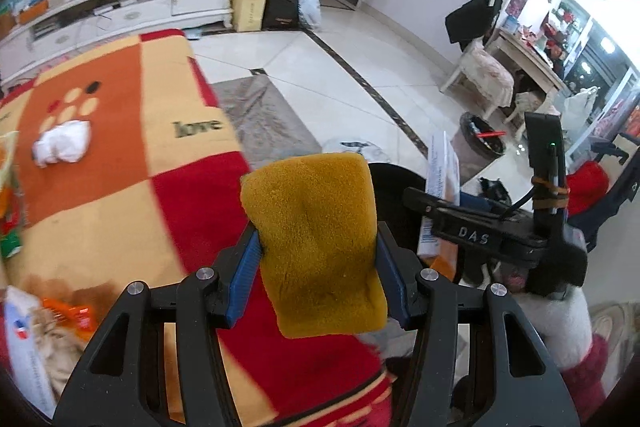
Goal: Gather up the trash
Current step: 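Drop the sponge and Crestor box into the black bin, opening both tools, then move both tools back over the table toward the remaining trash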
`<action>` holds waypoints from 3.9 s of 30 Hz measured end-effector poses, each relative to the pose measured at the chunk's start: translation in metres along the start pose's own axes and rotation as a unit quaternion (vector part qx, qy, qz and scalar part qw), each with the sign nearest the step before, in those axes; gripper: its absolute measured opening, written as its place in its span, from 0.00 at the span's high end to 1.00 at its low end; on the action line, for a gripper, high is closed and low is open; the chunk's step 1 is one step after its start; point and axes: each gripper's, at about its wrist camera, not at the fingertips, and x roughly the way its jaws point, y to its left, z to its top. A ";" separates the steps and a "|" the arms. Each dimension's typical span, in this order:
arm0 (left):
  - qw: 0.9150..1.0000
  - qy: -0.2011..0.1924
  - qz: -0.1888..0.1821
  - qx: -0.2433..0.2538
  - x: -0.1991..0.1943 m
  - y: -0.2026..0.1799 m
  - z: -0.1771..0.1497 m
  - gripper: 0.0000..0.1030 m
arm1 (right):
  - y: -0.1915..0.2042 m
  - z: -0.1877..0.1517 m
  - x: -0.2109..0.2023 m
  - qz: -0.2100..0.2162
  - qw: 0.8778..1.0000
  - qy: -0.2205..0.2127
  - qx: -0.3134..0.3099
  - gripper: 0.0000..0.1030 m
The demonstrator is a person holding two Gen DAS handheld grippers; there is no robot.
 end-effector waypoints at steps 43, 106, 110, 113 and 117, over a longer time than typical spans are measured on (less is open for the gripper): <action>0.993 -0.063 0.100 -0.030 -0.079 0.055 -0.052 0.41 | 0.107 -0.042 -0.047 0.042 0.994 -0.052 -0.088 0.14; 0.947 -0.023 0.229 -0.223 -0.210 0.264 -0.218 0.41 | 0.336 -0.116 0.008 0.166 0.952 0.049 -0.253 0.22; 0.950 -0.015 0.204 -0.234 -0.203 0.261 -0.218 0.41 | 0.346 -0.116 0.018 0.162 0.948 0.048 -0.269 0.44; 0.952 -0.008 0.199 -0.233 -0.197 0.259 -0.219 0.41 | 0.343 -0.118 0.029 0.174 0.948 0.064 -0.260 0.61; 0.950 0.002 0.213 -0.228 -0.193 0.261 -0.223 0.41 | 0.337 -0.121 0.029 0.185 0.946 0.059 -0.257 0.65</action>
